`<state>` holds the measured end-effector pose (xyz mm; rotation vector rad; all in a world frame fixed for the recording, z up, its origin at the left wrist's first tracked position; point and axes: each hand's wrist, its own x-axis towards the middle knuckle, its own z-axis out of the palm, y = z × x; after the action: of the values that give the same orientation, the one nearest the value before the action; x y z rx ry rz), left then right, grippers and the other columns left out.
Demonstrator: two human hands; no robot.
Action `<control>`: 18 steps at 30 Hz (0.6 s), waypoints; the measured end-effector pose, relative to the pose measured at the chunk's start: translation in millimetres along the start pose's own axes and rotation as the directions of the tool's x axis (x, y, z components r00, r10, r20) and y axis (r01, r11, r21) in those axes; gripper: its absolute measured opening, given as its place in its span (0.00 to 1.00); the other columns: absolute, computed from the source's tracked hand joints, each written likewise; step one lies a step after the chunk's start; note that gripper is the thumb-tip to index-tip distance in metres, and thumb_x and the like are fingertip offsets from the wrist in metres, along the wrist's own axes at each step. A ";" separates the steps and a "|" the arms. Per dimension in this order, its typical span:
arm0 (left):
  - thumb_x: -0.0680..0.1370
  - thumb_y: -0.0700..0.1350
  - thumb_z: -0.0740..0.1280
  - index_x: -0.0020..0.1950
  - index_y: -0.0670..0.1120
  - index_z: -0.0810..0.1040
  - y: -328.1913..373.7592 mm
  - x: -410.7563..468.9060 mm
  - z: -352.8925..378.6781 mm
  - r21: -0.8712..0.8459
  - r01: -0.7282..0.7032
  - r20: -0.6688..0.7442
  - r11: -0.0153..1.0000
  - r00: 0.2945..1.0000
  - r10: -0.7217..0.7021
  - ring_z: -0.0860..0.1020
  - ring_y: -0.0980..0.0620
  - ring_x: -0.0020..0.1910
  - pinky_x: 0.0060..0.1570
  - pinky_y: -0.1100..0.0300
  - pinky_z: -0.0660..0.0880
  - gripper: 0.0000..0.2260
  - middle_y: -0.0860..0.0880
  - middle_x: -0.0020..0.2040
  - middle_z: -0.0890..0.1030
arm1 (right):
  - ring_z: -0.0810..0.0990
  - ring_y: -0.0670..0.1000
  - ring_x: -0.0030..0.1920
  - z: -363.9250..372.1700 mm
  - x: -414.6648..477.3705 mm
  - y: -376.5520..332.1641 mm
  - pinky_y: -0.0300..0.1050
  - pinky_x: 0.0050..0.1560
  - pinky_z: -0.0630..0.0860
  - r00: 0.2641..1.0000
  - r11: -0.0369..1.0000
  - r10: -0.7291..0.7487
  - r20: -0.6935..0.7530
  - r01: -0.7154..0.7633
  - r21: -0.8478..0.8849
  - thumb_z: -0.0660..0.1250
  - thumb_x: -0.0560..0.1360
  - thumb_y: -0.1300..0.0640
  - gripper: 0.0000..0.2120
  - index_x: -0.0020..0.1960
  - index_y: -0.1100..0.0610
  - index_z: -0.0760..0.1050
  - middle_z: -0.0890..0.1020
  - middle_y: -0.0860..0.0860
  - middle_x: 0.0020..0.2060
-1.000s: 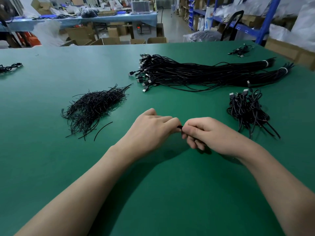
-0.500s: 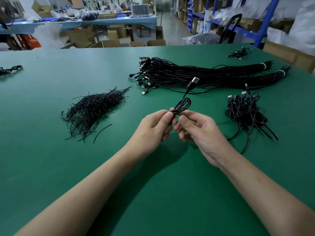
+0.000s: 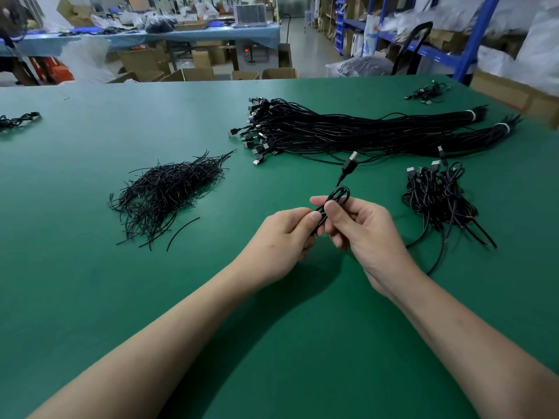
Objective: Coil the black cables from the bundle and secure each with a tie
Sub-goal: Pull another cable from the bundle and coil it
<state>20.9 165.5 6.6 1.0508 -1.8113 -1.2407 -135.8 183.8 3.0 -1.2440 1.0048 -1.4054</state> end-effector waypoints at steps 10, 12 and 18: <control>0.87 0.46 0.55 0.42 0.45 0.71 0.0 -2.9 -2.0 0.022 -0.034 0.064 0.999 0.997 0.033 0.63 0.50 0.31 0.34 0.56 0.67 0.15 0.54 0.30 0.64 | 0.73 0.47 0.28 1.9 0.6 0.1 0.36 0.32 0.72 0.999 0.998 -0.046 -0.019 0.045 -0.037 0.66 0.79 0.51 0.13 0.46 0.60 0.82 0.77 0.50 0.29; 0.87 0.46 0.55 0.43 0.45 0.72 -2.1 -3.1 -5.2 0.079 -0.065 0.085 0.995 0.995 0.058 0.68 0.50 0.31 0.37 0.54 0.70 0.15 0.53 0.31 0.68 | 0.73 0.47 0.29 1.2 1.1 0.7 0.37 0.32 0.72 0.999 0.998 -0.044 -0.016 0.043 -0.050 0.65 0.81 0.54 0.12 0.46 0.60 0.81 0.77 0.50 0.29; 0.86 0.53 0.56 0.50 0.49 0.83 5.7 0.9 -36.0 0.354 -0.043 -0.024 0.934 0.998 0.055 0.81 0.52 0.44 0.51 0.58 0.77 0.17 0.52 0.43 0.84 | 0.72 0.47 0.28 -3.4 2.1 0.4 0.38 0.31 0.72 0.999 0.998 0.001 -0.054 -0.004 -0.064 0.66 0.81 0.54 0.11 0.44 0.58 0.82 0.77 0.49 0.29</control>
<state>50.5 151.9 23.0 1.2026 -2.0703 -0.8788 -139.1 181.5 2.6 -1.2564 1.0953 -1.4215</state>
